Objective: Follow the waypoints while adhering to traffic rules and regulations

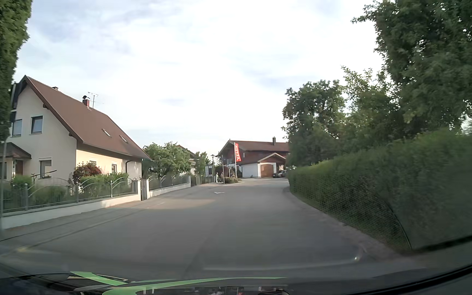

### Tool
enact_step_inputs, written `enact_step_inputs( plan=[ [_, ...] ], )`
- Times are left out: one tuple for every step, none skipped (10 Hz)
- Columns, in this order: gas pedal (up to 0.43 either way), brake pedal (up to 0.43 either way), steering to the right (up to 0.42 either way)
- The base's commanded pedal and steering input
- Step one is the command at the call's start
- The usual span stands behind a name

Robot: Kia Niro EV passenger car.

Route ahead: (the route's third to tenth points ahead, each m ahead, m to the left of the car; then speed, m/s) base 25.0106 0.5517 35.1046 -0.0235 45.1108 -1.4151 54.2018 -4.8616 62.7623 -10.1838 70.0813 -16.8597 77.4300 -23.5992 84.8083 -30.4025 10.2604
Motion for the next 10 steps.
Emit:
enact_step_inputs(
  plan=[
    [0.087, 0.000, 0.004],
    [0.087, 0.000, 0.004],
    [0.087, 0.000, 0.005],
    [0.079, 0.000, 0.007],
    [0.079, 0.000, 0.007],
    [0.067, 0.000, 0.007],
    [0.067, 0.000, 0.007],
    [0.067, 0.000, 0.007],
    [0.067, 0.000, 0.007],
    [0.067, 0.000, 0.007]
  ],
)
